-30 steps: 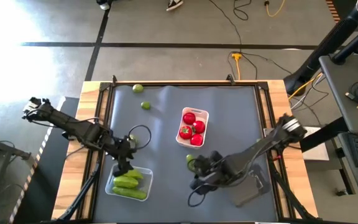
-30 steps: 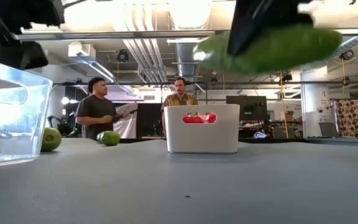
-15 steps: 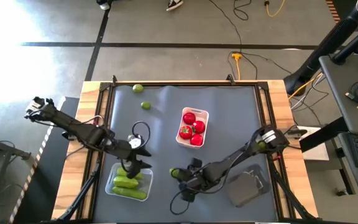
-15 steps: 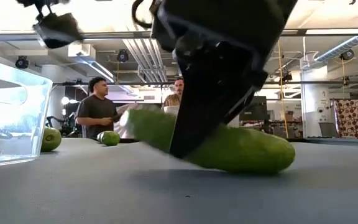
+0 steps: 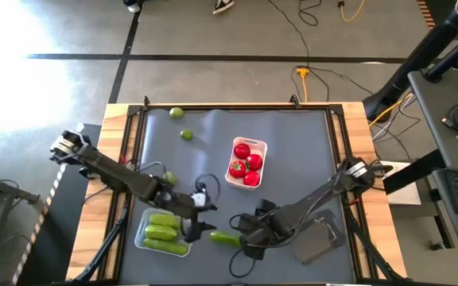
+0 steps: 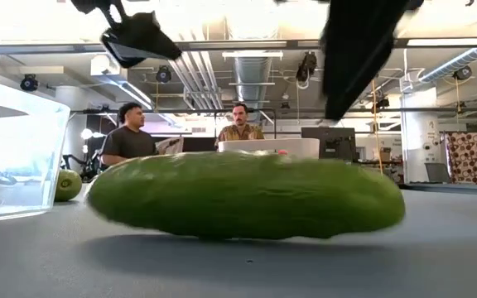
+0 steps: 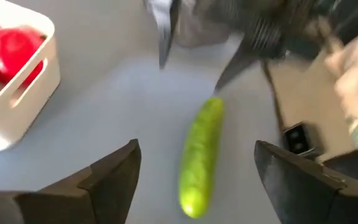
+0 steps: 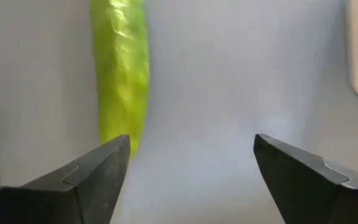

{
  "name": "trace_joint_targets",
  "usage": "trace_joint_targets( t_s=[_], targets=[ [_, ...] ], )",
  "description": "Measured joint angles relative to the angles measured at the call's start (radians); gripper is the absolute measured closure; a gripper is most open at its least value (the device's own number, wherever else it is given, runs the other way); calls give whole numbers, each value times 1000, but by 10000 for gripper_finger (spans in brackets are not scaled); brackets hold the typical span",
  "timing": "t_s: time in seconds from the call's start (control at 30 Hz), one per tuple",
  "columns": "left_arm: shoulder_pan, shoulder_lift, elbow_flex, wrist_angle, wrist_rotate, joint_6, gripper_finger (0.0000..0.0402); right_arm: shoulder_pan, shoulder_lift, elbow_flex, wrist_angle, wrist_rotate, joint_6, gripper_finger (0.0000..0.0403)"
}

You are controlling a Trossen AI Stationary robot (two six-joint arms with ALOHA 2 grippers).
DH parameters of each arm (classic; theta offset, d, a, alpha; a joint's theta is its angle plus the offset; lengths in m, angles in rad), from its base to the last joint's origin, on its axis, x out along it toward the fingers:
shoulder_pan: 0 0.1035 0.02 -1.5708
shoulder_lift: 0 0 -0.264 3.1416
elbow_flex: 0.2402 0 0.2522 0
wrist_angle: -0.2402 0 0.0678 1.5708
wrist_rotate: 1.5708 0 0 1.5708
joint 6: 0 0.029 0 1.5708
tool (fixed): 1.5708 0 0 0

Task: Sort produce into baskets
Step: Put the cucumber into the transparent bin

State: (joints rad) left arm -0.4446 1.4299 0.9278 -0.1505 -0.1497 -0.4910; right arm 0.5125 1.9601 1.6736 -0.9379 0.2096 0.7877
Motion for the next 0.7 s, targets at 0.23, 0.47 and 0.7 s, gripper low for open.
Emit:
trace_joint_targets(
  t_s=[0.23, 0.47, 0.7],
  targets=[
    [0, 205, 129, -7, 50, 200, 88, 60, -120, 26, -152, 93, 199, 54],
    [-1, 344, 242, -4, 90, 246, 87, 77, -183, 15, -182, 157, 302, 60],
    [-44, 435, 293, -6, 118, 210, 87, 77, -180, 13, -186, 159, 233, 66]
  ],
)
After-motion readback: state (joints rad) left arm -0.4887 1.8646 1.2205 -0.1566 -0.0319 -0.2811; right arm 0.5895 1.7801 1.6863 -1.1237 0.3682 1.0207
